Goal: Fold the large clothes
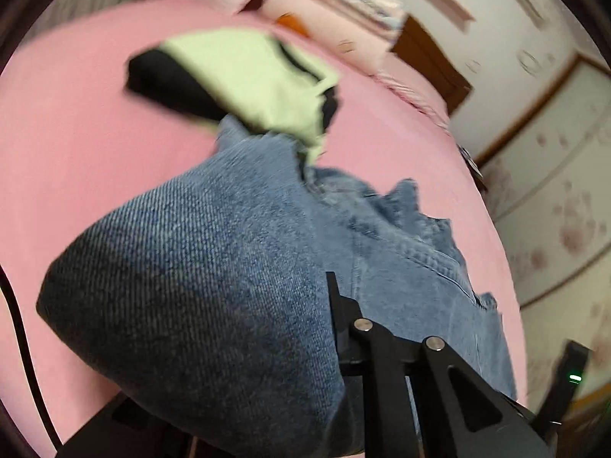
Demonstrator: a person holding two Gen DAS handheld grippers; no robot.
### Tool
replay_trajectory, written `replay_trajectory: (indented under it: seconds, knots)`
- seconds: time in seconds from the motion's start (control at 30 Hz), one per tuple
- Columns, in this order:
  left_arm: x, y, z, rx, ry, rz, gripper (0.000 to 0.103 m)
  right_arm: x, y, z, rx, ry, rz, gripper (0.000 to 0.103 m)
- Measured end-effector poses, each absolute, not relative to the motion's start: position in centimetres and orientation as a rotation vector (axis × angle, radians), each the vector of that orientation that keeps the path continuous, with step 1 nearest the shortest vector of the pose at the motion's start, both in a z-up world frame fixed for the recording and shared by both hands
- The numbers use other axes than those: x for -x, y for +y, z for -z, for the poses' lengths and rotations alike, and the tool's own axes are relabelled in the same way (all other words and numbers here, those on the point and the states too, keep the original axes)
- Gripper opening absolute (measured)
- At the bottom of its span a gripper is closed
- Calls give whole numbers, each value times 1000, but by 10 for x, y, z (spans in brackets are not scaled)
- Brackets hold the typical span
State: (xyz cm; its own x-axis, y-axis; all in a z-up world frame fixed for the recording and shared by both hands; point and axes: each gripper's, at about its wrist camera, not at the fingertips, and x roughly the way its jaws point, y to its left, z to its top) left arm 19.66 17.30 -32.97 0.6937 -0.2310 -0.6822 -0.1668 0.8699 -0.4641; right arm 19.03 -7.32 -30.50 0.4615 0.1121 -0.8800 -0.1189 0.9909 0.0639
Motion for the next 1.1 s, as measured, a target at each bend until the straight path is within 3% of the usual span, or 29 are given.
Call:
replay_trajectory:
  seconds: [0.3, 0.7, 0.9, 1.1]
  knots:
    - [-192, 114, 277, 311, 676, 180, 10, -191, -85, 334, -52, 1081, -211, 8]
    - [-194, -27, 218, 224, 553, 468, 10, -186, -149, 305, -295, 1083, -331, 4]
    - [-187, -125, 253, 188, 600, 597, 10, -138, -247, 285, -256, 1079, -151, 5]
    - [-186, -207, 340, 36, 833, 642, 12, -96, -313, 306, -244, 1179, -30, 5]
